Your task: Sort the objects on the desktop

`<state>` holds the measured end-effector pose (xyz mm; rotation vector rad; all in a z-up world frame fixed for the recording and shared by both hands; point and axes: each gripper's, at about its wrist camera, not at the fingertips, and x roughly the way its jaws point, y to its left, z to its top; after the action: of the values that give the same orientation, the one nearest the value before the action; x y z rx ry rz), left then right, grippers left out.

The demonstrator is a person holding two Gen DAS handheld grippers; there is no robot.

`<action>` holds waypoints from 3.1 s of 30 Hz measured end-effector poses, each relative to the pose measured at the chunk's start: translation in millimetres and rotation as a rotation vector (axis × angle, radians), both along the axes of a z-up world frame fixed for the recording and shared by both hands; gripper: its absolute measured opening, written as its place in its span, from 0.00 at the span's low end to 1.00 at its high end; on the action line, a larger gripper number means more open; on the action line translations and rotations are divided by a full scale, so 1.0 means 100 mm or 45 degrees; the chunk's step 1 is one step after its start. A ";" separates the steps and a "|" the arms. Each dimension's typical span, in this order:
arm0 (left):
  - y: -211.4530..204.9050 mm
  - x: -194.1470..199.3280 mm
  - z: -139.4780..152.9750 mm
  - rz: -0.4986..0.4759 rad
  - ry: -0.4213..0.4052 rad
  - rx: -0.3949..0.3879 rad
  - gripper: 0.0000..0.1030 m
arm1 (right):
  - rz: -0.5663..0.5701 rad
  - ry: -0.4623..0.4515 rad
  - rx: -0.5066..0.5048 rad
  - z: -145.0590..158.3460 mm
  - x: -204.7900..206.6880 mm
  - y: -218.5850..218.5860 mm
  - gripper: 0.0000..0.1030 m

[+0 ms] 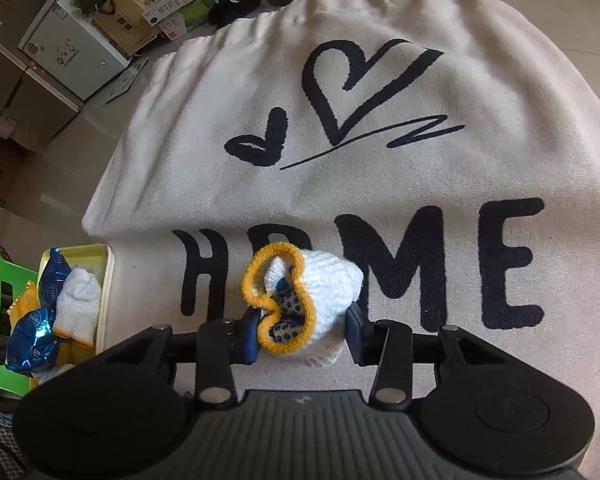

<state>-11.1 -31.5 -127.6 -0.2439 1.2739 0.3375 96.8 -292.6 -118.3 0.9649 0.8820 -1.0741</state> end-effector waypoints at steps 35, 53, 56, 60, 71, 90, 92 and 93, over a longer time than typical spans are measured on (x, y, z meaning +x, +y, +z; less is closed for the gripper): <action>-0.14 0.20 0.13 -0.081 0.006 0.032 0.98 | -0.285 0.155 0.137 0.09 -0.54 0.36 0.70; -0.27 0.12 0.61 -0.067 -0.154 -0.078 0.69 | -0.262 0.092 0.004 0.23 -0.53 0.32 0.44; -0.23 0.15 0.72 -0.055 -0.186 -0.076 0.69 | -0.256 0.070 -0.026 0.33 -0.54 0.35 0.44; -0.14 0.18 0.67 -0.033 -0.224 -0.101 0.69 | -0.273 0.032 -0.045 0.44 -0.57 0.39 0.44; 0.04 -0.07 1.08 0.022 -0.356 -0.071 0.69 | -0.254 -0.055 -0.195 0.90 -0.60 0.99 0.44; 0.22 -0.71 1.25 0.074 -0.378 -0.045 0.69 | -0.068 -0.043 -0.208 0.77 -0.17 1.68 0.44; 0.26 -0.74 1.26 0.085 -0.381 -0.030 0.69 | -0.047 -0.053 -0.205 0.76 -0.12 1.71 0.44; 0.29 -0.76 1.27 0.092 -0.383 -0.026 0.69 | -0.037 -0.055 -0.204 0.75 -0.08 1.74 0.44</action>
<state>-87.1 -2.2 -0.3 -0.3454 0.9738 0.3362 89.1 -119.0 -43.5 0.8664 0.7367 -1.1268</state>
